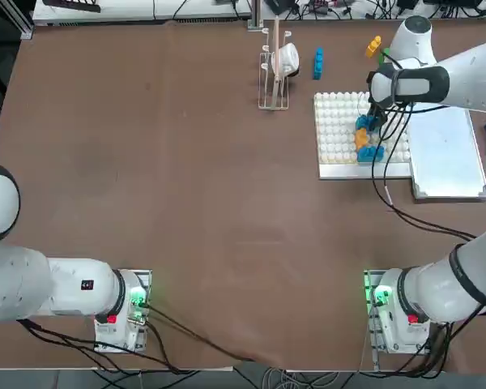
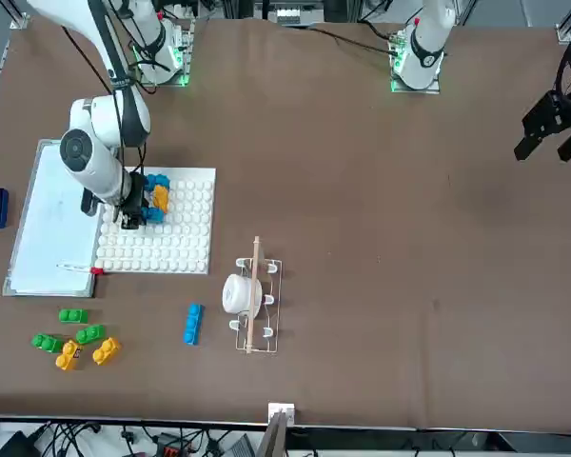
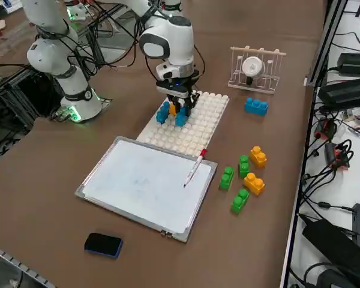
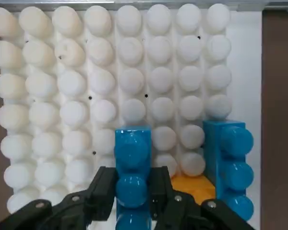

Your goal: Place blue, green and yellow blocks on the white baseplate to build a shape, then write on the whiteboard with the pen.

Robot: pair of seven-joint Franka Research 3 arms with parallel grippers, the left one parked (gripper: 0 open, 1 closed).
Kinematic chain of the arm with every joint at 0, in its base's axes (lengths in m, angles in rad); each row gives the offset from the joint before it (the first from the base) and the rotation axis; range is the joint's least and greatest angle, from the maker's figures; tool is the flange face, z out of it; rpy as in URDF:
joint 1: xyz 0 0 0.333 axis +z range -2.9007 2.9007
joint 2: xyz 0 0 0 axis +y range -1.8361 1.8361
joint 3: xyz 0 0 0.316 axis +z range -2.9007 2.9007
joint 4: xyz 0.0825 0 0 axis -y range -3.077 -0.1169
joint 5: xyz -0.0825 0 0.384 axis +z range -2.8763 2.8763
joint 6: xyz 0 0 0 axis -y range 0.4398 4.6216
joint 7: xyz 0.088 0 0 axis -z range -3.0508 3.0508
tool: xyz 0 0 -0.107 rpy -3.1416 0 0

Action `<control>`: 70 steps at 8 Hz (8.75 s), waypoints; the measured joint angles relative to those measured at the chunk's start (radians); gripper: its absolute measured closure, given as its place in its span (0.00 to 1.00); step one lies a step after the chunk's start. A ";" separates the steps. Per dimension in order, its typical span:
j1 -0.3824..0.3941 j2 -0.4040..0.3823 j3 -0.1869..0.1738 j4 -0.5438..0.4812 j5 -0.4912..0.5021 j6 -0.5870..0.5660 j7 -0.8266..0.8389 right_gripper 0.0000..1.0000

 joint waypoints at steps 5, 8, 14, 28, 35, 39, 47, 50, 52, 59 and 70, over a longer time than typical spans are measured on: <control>-0.001 0.007 0.000 -0.033 0.000 0.065 0.002 0.62; -0.001 0.008 0.000 -0.042 0.000 0.082 0.002 0.62; 0.001 0.009 0.002 -0.063 -0.001 0.123 0.002 0.62; -0.022 -0.015 -0.031 0.250 -0.014 -0.193 -0.604 0.00; -0.050 0.277 -0.030 0.635 0.074 -0.237 -1.234 0.00; -0.084 0.442 -0.030 0.859 0.125 -0.297 -1.369 0.00; -0.158 0.640 -0.027 1.077 0.132 -0.223 -1.603 0.04; -0.160 0.709 -0.028 1.173 0.132 -0.223 -1.567 0.05; -0.170 0.710 -0.050 1.180 0.133 -0.248 -1.532 0.06; -0.210 0.715 -0.057 1.180 0.134 -0.265 -1.039 0.14; -0.230 0.774 -0.063 1.178 0.134 -0.250 -0.728 0.33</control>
